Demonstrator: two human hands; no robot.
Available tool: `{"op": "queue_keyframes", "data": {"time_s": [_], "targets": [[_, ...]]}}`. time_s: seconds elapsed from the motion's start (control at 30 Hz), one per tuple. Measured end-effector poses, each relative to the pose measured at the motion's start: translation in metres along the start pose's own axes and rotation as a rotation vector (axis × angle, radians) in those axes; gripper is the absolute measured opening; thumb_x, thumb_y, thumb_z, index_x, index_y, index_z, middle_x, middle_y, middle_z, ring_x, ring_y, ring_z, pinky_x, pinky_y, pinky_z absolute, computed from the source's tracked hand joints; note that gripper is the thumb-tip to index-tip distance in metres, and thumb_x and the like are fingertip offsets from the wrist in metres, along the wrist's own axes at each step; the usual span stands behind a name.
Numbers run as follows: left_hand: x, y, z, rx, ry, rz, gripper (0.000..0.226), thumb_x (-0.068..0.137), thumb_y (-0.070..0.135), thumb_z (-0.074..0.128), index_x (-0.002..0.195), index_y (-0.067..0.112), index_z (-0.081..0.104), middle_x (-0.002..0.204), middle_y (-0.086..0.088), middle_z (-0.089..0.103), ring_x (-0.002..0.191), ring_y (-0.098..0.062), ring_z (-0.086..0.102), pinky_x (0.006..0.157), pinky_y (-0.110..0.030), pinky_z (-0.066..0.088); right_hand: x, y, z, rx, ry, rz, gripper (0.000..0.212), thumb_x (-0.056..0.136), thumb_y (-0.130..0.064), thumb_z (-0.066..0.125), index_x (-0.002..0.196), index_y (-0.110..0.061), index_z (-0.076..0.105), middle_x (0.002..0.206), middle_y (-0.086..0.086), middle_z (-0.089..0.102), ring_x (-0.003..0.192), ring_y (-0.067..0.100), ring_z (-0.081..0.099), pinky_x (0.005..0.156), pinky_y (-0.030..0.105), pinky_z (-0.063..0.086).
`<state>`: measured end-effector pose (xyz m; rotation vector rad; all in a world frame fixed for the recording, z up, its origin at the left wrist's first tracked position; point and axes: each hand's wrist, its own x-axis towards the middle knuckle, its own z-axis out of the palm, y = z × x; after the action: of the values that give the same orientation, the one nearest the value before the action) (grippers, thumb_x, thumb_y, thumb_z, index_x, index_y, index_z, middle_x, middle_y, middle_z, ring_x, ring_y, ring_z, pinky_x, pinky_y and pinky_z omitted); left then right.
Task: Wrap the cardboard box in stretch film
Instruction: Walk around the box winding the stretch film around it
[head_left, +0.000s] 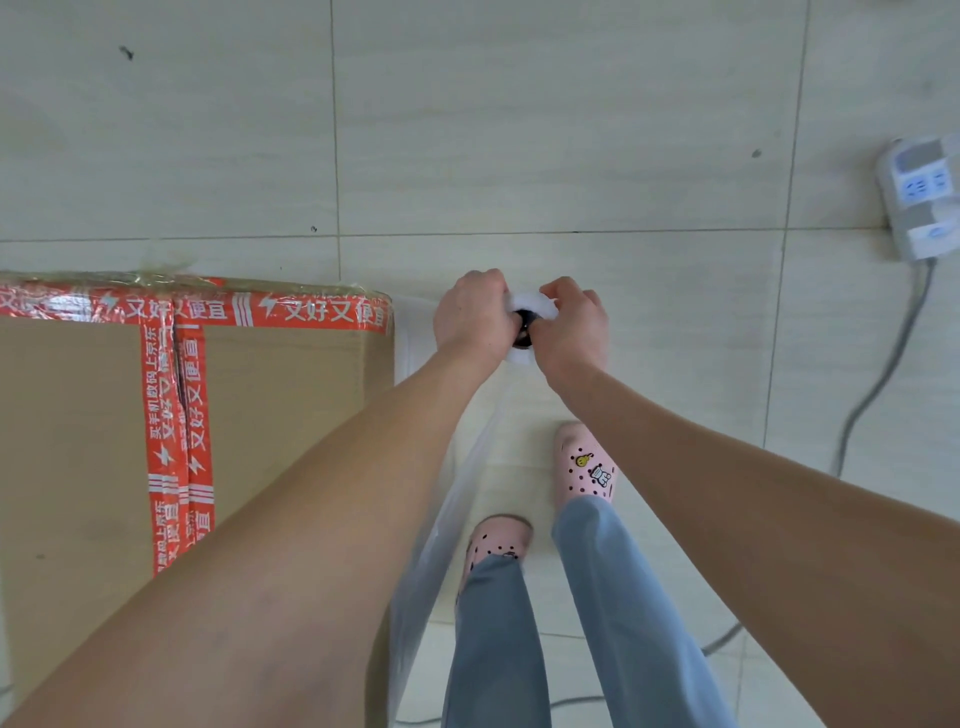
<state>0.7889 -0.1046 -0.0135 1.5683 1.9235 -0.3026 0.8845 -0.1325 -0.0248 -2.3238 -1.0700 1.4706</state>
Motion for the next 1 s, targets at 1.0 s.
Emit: {"op": "queue_keyframes", "data": {"time_s": [1.0], "targets": [[0.037,0.004,-0.039,0.208,-0.031,0.09,0.027,0.085,0.01,0.054,0.112,0.01,0.053,0.11,-0.01,0.055,0.098,-0.032,0.059,0.067,-0.032,0.04,0.025,-0.056,-0.005,-0.215,-0.125,-0.053,0.027,0.085,-0.013,0.054,0.111,-0.02,0.052,0.11,0.006,0.052,0.08,0.025,0.052,0.064,0.03,0.038]]}}
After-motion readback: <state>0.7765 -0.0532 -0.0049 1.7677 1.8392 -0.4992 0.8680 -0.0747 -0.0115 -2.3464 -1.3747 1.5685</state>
